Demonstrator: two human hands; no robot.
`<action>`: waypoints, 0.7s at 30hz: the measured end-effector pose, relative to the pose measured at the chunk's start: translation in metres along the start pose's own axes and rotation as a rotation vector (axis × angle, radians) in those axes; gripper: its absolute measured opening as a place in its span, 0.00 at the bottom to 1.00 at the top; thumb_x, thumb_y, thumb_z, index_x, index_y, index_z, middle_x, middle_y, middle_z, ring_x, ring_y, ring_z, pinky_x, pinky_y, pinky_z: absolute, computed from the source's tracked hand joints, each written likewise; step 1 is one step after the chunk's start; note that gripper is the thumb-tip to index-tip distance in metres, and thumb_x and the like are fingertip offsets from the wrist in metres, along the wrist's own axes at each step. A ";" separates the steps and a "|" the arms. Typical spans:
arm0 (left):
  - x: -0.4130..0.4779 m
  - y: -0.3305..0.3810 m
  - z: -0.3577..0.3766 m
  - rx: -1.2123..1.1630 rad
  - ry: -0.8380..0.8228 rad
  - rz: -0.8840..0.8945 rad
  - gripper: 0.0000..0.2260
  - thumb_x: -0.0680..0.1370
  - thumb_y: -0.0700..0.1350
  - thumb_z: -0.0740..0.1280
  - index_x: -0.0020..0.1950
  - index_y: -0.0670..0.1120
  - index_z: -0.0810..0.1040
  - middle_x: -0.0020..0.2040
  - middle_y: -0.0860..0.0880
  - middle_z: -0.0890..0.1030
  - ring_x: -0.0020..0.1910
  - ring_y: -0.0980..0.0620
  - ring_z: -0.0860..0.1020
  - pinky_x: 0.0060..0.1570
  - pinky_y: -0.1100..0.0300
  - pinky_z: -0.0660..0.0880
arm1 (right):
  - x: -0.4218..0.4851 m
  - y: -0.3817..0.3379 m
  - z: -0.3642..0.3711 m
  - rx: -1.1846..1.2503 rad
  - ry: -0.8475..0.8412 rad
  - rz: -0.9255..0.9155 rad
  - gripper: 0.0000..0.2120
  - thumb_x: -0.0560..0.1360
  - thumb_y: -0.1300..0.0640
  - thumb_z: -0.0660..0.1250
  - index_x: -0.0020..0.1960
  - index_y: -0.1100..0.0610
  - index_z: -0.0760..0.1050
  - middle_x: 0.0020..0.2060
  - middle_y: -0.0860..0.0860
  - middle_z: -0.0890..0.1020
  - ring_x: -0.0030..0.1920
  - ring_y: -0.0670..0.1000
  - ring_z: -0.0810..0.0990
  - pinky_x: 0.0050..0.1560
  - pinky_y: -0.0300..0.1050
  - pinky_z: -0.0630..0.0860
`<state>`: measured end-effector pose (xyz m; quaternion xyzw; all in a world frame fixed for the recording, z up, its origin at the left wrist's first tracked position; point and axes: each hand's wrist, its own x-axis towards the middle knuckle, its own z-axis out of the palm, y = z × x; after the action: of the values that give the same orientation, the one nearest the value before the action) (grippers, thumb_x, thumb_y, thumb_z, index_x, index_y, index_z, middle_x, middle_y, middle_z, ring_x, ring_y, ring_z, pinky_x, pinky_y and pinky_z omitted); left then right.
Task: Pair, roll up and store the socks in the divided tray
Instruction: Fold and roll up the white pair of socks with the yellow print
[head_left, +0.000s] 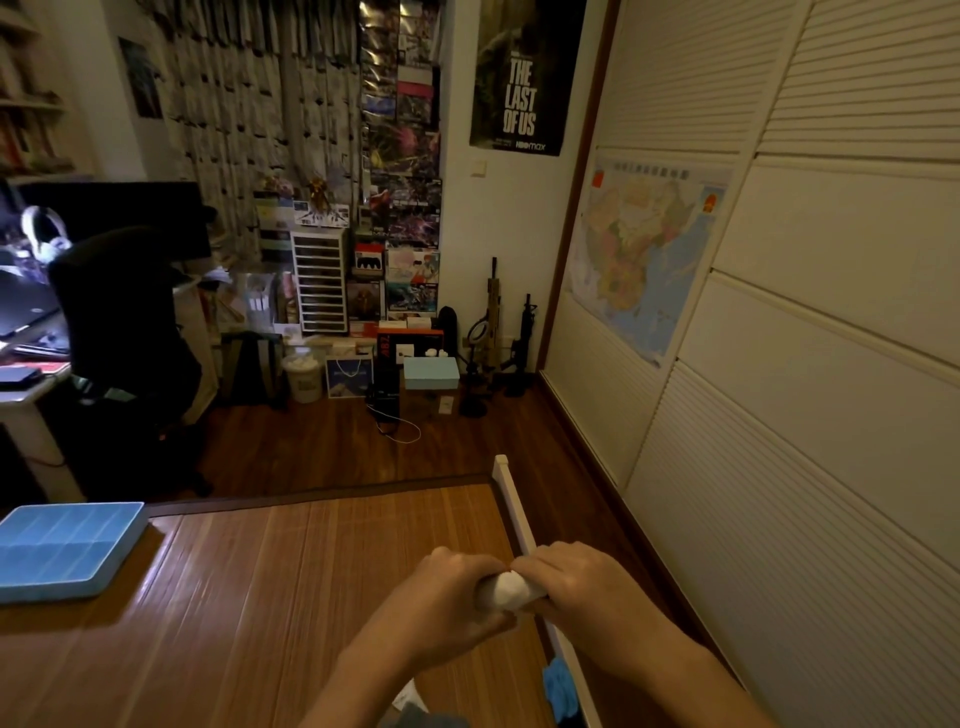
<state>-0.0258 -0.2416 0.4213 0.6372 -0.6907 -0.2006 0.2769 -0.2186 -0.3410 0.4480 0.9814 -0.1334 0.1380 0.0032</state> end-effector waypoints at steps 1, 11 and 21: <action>0.000 0.000 -0.001 -0.038 -0.031 -0.004 0.14 0.77 0.57 0.71 0.62 0.60 0.78 0.51 0.65 0.81 0.49 0.65 0.79 0.48 0.66 0.78 | -0.002 0.000 0.000 -0.015 0.015 -0.023 0.19 0.70 0.48 0.78 0.57 0.51 0.80 0.49 0.45 0.85 0.47 0.43 0.83 0.47 0.40 0.82; 0.003 -0.006 0.003 0.047 0.065 0.037 0.16 0.76 0.53 0.73 0.64 0.59 0.78 0.59 0.60 0.83 0.54 0.68 0.79 0.54 0.68 0.77 | -0.004 -0.001 0.011 0.061 -0.002 0.072 0.28 0.76 0.45 0.69 0.74 0.50 0.69 0.64 0.45 0.79 0.62 0.44 0.78 0.64 0.38 0.74; 0.002 -0.006 0.017 0.075 0.047 -0.008 0.17 0.77 0.55 0.72 0.65 0.61 0.75 0.59 0.60 0.82 0.54 0.67 0.78 0.56 0.65 0.77 | -0.004 0.001 0.016 0.006 0.010 0.056 0.17 0.77 0.52 0.71 0.64 0.54 0.77 0.55 0.49 0.84 0.53 0.47 0.83 0.55 0.44 0.81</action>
<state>-0.0322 -0.2456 0.4053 0.6543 -0.6886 -0.1609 0.2681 -0.2187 -0.3415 0.4317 0.9766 -0.1604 0.1432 -0.0030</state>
